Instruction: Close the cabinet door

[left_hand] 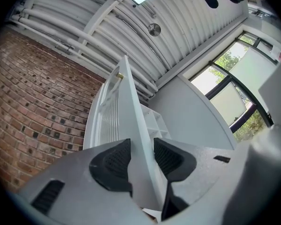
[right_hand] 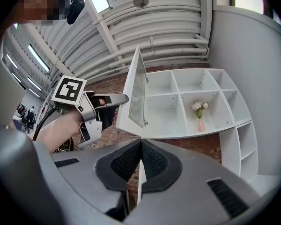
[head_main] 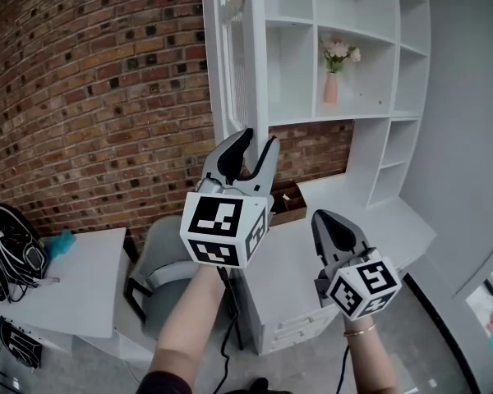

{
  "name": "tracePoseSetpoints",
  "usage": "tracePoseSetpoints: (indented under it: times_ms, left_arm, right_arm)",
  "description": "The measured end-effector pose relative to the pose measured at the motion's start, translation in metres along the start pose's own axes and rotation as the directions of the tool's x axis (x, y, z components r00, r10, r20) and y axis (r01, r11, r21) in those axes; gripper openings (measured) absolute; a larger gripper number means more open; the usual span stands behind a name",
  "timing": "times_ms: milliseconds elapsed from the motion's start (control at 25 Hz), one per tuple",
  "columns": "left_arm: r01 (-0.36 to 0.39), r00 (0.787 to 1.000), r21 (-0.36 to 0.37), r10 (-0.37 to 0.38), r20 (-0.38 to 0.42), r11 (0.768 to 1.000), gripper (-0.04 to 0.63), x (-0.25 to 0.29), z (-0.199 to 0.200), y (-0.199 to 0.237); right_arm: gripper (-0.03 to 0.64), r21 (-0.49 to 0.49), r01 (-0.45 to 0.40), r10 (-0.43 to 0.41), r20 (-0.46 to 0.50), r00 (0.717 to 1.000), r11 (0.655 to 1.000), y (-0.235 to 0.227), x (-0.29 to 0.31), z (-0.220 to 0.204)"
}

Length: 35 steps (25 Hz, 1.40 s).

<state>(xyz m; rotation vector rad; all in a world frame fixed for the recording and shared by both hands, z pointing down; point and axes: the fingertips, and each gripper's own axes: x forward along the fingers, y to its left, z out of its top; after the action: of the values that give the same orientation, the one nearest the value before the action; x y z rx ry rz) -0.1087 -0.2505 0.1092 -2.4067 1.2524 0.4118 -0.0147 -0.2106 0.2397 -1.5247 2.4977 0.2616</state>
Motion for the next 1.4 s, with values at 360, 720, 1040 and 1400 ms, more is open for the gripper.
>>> tracePoseSetpoints:
  times_ms: [360, 720, 1040, 1400]
  left_arm:
    - [-0.012, 1.000, 0.070, 0.013, -0.016, 0.997, 0.166, 0.025, -0.004, -0.021]
    - [-0.009, 1.000, 0.081, 0.008, 0.006, 0.997, 0.169, 0.046, -0.012, -0.038]
    - [0.022, 1.000, 0.084, -0.022, -0.003, 0.996, 0.169, 0.061, -0.017, -0.047]
    - [0.024, 0.999, 0.104, -0.028, 0.037, 0.994, 0.170, 0.077, -0.024, -0.058]
  right_arm:
    - [0.000, -0.008, 0.050, -0.051, -0.032, 0.998, 0.999, -0.014, 0.006, -0.014]
    - [0.000, -0.026, 0.125, -0.126, -0.058, 0.990, 0.992, -0.043, 0.006, -0.028]
    - [0.000, -0.055, 0.174, -0.177, -0.074, 0.981, 0.983, -0.058, 0.013, -0.033]
    - [0.000, -0.080, 0.235, -0.241, -0.067, 0.968, 0.969, -0.074, 0.009, -0.030]
